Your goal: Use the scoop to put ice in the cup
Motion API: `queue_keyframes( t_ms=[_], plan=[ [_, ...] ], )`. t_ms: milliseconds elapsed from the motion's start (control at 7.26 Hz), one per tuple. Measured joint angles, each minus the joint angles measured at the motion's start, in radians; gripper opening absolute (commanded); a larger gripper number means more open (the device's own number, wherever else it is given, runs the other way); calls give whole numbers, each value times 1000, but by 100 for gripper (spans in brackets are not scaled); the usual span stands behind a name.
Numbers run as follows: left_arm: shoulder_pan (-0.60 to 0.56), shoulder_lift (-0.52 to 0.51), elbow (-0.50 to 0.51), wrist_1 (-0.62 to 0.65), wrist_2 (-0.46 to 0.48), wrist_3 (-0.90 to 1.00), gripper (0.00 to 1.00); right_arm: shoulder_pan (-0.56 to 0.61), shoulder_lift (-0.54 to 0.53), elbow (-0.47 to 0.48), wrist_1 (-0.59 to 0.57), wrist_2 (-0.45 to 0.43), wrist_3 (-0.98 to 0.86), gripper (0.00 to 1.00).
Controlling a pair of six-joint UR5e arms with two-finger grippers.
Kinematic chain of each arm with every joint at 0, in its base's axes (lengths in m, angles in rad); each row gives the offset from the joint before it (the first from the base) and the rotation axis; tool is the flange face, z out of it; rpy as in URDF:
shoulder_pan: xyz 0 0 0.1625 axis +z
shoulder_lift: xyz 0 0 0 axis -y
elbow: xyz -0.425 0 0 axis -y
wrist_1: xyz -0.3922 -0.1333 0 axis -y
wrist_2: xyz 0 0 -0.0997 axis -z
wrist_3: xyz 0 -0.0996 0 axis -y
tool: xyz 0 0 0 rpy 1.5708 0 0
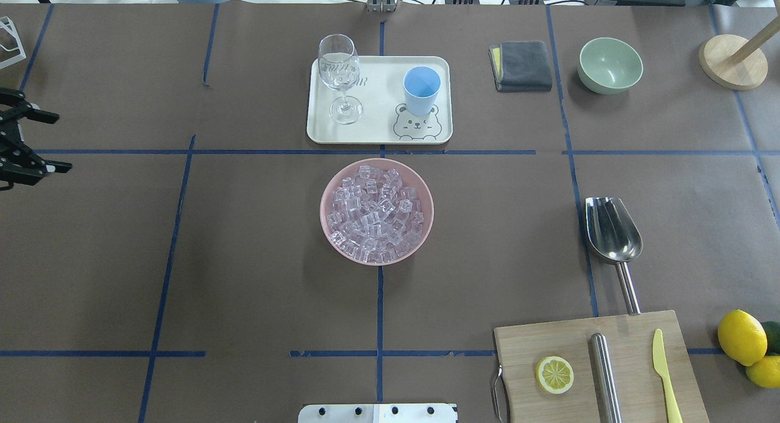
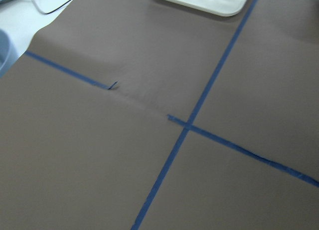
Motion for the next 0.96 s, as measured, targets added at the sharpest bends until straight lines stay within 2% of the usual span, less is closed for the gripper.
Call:
queue_keyframes(
  t_ms=[413, 964],
  plan=[
    [154, -117, 97, -121, 15, 0, 100, -52, 32, 2, 16, 14, 57, 100],
    [408, -303, 210, -180, 173, -3, 100, -139, 41, 5, 149, 3, 254, 100]
  ],
)
